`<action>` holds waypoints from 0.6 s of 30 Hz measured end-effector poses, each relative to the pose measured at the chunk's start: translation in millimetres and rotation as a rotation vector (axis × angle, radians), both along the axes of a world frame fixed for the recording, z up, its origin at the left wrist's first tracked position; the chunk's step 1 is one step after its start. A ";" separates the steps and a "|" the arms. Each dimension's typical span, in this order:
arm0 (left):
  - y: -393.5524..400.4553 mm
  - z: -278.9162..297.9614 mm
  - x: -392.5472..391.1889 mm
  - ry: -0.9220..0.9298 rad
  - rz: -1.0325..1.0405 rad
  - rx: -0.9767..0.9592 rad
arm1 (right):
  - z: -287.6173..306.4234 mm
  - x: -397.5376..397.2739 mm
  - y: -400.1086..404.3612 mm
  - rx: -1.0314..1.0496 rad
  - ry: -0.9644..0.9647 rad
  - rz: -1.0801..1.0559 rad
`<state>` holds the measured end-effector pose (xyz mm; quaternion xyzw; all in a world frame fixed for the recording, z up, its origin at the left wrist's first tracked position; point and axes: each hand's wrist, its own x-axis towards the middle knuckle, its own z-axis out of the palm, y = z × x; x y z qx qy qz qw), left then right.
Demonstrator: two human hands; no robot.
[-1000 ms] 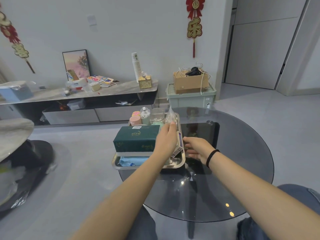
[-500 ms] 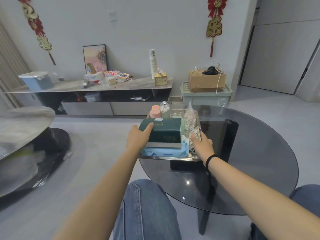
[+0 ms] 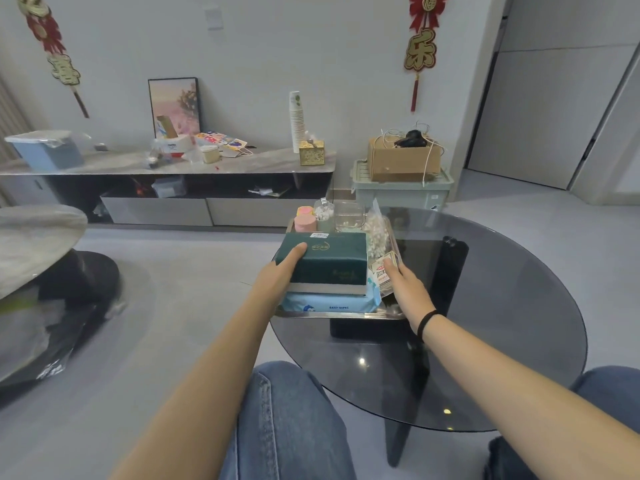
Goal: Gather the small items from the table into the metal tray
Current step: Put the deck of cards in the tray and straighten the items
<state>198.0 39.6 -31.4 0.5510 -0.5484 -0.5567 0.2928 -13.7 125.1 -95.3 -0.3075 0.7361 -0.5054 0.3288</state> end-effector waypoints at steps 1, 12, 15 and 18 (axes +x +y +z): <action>1.4 0.2 -4.5 0.004 -0.008 0.011 | 2.7 -2.7 2.1 0.000 0.002 -0.011; 11.2 9.3 -81.4 0.009 -0.096 0.074 | 13.2 -69.8 22.1 -0.003 0.008 -0.070; 16.1 11.8 -107.4 0.012 -0.141 0.065 | 14.6 -91.4 29.8 -0.001 0.016 -0.109; 23.4 12.9 -136.6 0.015 -0.182 0.066 | 14.7 -119.0 40.2 0.028 0.044 -0.158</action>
